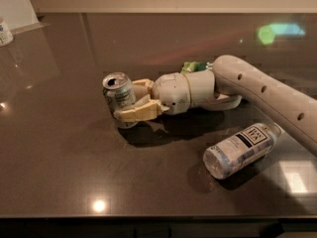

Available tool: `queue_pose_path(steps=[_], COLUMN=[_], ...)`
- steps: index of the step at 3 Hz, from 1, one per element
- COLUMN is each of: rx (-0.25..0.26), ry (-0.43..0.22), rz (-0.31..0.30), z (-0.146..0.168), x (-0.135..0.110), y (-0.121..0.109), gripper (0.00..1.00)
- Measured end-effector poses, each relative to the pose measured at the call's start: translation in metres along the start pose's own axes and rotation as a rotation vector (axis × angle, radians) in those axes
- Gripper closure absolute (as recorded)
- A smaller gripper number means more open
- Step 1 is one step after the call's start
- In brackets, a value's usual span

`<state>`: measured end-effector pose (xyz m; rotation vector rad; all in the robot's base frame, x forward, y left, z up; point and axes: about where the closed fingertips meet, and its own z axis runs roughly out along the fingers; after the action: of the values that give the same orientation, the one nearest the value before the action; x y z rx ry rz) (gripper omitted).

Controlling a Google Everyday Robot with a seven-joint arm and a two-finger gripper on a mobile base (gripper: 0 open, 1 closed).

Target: Place 7up can upright

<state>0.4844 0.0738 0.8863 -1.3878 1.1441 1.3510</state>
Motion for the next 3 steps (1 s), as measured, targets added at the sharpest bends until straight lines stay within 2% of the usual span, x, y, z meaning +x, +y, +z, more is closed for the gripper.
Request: queue_pose_path(steps=[2, 3], rx=[-0.008, -0.013], ry=[0.001, 0.001], rz=[-0.002, -0.003], z=[0.0042, 0.0066], x=[-0.0013, -0.0020], y=[0.0012, 0.0018], gripper=[0.14, 0.00])
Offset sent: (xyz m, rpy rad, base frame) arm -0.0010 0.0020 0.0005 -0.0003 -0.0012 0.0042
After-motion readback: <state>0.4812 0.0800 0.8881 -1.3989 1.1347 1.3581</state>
